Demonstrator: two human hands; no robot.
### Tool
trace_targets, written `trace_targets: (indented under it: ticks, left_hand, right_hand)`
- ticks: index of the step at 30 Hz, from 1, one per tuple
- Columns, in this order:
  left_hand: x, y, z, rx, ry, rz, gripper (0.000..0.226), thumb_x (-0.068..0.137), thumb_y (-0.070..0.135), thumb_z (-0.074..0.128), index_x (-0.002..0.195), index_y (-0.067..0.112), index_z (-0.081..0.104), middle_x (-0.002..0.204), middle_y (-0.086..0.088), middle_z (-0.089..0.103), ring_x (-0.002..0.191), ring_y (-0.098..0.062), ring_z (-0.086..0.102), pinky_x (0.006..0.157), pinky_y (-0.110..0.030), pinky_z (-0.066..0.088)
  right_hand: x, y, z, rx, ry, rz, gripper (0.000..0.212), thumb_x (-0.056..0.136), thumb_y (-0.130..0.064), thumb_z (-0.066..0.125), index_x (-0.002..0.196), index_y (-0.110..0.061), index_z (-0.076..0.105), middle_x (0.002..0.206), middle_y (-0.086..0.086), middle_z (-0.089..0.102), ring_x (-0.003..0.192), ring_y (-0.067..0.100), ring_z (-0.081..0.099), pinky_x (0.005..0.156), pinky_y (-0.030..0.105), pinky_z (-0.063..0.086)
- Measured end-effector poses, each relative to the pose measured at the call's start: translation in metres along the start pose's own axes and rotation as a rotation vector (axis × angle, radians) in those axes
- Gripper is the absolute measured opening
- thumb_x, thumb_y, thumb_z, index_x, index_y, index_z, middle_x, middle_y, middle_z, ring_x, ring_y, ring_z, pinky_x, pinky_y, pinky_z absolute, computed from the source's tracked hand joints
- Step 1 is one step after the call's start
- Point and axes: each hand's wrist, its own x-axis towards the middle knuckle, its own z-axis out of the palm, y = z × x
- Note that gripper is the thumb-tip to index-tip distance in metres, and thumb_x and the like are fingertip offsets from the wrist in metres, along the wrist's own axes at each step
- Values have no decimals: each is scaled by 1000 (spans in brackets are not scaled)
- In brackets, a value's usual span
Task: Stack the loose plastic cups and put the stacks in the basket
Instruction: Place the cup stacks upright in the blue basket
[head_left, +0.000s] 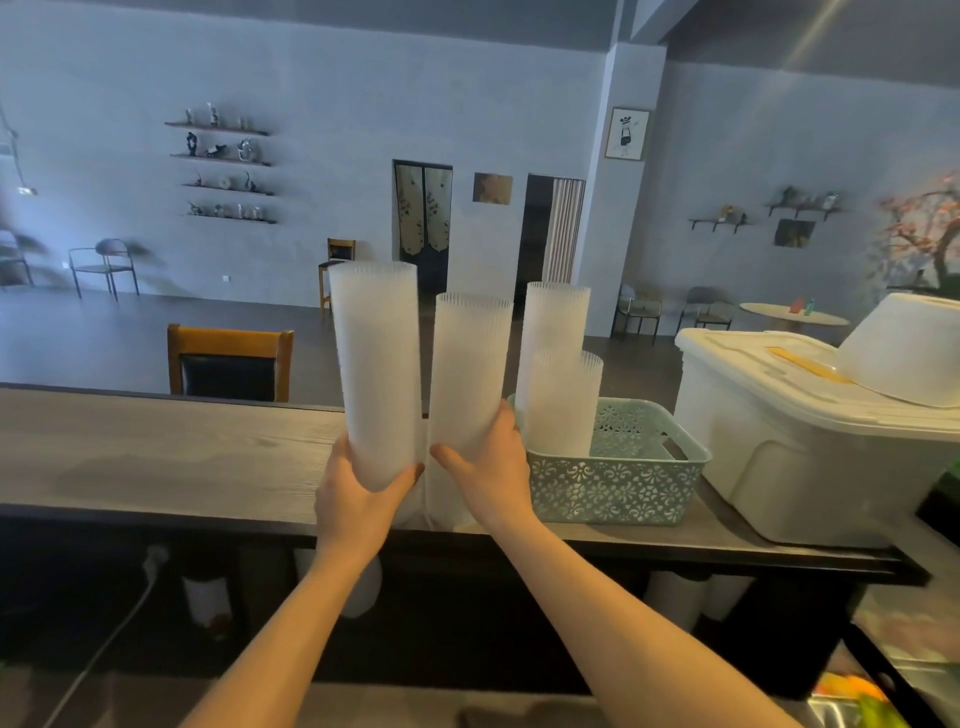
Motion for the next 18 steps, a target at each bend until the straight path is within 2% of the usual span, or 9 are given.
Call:
trace_targets:
  ticks: [2,5,9,12,15,18]
  left_hand:
    - [-4,5,-2,-24,45,26,75,72,42,83,132,25,42,120,-2,57,107,-21,59,85,-45,57]
    - [-9,17,-7,-84,109,78,73,74,38,82,133,21,43,120,-3,57,105,-19,59,76,-32,55]
    - [-16,37,-13,-171,126,164,71,75,36,80,133,20,42,117,-1,57,99,-13,61,70,-23,54]
    - [-21,53,-20,-222,78,250,77,70,49,83,131,24,42,116,2,59,98,-5,63,66,-20,58]
    - [-27,73,-23,-230,44,330,79,65,59,74,130,29,41,117,7,58,103,0,60,70,-19,58]
    - [-35,98,-21,-243,25,417,74,66,58,74,127,34,41,119,8,58,106,-2,60,74,-21,57]
  right_hand:
    - [-5,3,-3,13,-5,-18,101,77,-41,81,152,-16,18,141,5,45,129,25,48,105,47,46]
    - [-8,7,-7,32,-10,-34,101,76,-41,81,152,-18,19,140,3,46,129,24,48,106,51,45]
    - [-7,5,-8,30,-27,-43,99,76,-43,81,151,-20,21,138,2,47,129,24,48,107,51,45]
    - [-11,6,-10,51,-20,-70,91,77,-39,81,147,-22,26,134,-1,49,125,21,50,105,50,47]
    - [-20,8,-17,146,-10,-120,82,78,-39,81,143,-29,32,130,-9,51,121,13,52,103,45,50]
    - [-32,4,-33,248,-15,-151,77,74,-48,81,137,-35,37,125,-16,55,117,5,54,98,38,52]
